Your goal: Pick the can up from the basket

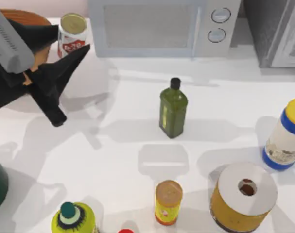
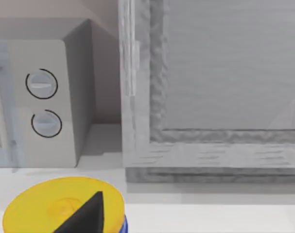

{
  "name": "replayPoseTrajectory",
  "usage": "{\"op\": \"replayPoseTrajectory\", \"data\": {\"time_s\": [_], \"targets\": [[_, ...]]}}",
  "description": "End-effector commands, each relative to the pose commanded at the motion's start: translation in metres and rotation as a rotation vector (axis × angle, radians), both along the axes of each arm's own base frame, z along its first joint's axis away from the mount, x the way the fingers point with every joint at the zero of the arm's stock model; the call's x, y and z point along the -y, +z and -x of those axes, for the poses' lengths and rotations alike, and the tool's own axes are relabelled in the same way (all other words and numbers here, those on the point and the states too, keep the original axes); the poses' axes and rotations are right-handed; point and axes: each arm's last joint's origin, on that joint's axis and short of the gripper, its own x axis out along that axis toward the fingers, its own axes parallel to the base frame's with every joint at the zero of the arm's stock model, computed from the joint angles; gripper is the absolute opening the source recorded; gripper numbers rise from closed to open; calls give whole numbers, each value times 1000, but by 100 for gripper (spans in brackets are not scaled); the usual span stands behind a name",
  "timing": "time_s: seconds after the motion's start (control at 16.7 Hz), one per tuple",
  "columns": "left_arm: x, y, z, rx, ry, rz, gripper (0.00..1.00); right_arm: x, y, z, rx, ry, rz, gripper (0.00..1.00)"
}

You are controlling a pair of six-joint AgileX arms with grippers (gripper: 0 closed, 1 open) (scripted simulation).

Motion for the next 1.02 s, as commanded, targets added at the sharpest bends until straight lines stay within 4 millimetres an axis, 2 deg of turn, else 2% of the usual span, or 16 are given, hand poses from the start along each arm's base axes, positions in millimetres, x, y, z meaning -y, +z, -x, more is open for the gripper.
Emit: {"op": "replayPoseTrajectory", "data": {"time_s": [0.12, 0.24, 0.36, 0.48, 0.6, 0.78, 0.9, 1.02], "targets": [[16, -7, -43, 18, -145, -12, 0, 0, 0, 0, 0, 0, 0, 100], [30, -29, -87, 19, -278, -16, 0, 0, 0, 0, 0, 0, 0, 100], [39, -66, -125, -2, -397, -12, 0, 0, 0, 0, 0, 0, 0, 100], [43, -112, -153, -46, -500, -2, 0, 0, 0, 0, 0, 0, 0, 100], [42, -158, -170, -104, -580, 14, 0, 0, 0, 0, 0, 0, 0, 100], [33, -213, -181, -192, -660, 40, 0, 0, 0, 0, 0, 0, 0, 100], [25, -238, -182, -243, -684, 55, 0, 0, 0, 0, 0, 0, 0, 100], [17, -250, -183, -273, -688, 65, 0, 0, 0, 0, 0, 0, 0, 100]]}}
